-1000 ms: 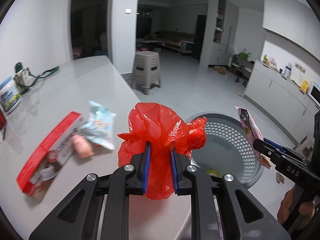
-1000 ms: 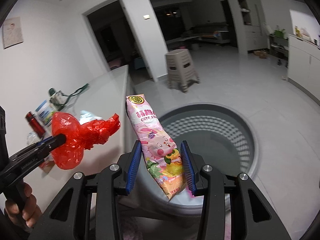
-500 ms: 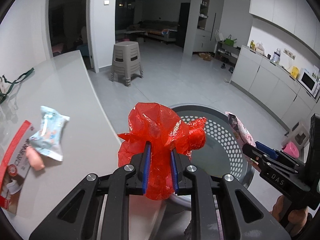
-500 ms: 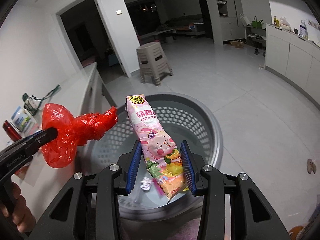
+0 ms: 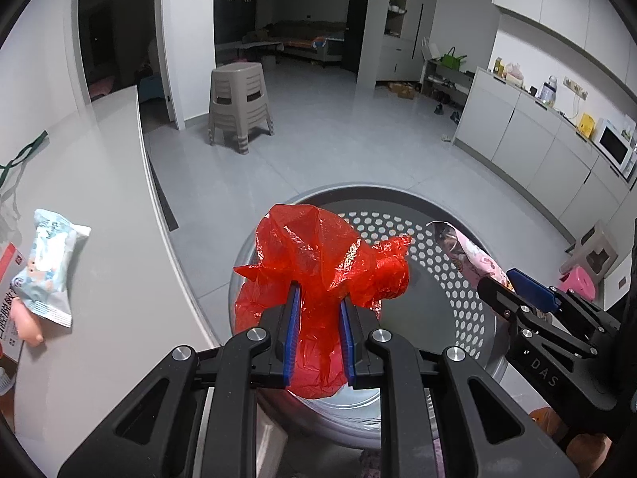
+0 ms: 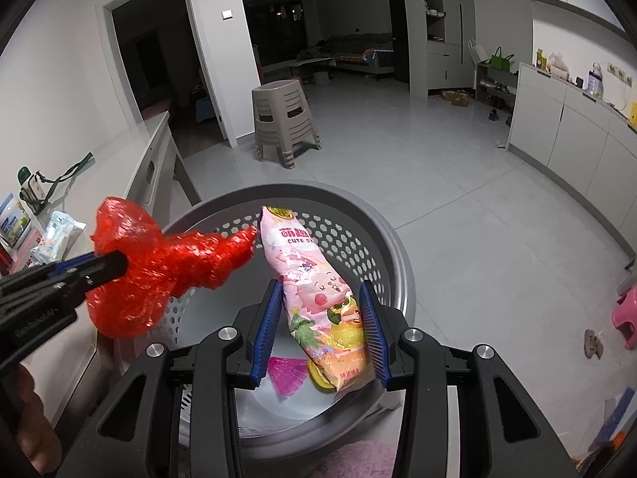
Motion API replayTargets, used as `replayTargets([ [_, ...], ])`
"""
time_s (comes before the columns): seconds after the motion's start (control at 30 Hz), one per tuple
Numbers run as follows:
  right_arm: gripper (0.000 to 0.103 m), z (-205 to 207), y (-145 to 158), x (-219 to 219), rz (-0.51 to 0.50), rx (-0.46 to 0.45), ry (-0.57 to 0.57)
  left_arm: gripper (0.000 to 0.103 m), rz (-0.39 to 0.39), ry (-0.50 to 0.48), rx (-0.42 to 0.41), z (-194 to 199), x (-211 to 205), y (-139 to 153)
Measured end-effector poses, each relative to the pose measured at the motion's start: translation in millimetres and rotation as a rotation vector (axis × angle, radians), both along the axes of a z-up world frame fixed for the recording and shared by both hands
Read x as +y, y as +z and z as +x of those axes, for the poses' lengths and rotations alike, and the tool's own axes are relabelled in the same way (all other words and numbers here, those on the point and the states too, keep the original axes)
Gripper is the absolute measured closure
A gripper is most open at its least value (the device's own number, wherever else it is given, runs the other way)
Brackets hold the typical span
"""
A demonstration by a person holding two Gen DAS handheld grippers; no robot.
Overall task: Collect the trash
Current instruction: 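Open both grippers to drop the bag and packet into the basket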
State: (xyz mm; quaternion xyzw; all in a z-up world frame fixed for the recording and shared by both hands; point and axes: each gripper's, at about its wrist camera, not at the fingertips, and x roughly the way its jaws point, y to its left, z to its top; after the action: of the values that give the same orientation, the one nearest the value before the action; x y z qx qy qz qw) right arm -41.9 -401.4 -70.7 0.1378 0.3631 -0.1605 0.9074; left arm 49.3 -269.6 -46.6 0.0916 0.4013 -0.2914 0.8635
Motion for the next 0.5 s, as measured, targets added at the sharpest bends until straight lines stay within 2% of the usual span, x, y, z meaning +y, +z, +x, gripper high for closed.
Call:
replayTargets([
  [0.4, 0.064, 6.5, -6.0, 1.3, 0.030, 0.009, 0.017, 0.084, 0.021, -0.014, 0.034, 6.3, -10.8, -10.7],
  [0.5, 0.064, 5.6, -4.3, -0.3, 0.034, -0.003, 0.013, 0.081, 0.018, -0.011, 0.042, 6.6, -8.9, -10.9],
])
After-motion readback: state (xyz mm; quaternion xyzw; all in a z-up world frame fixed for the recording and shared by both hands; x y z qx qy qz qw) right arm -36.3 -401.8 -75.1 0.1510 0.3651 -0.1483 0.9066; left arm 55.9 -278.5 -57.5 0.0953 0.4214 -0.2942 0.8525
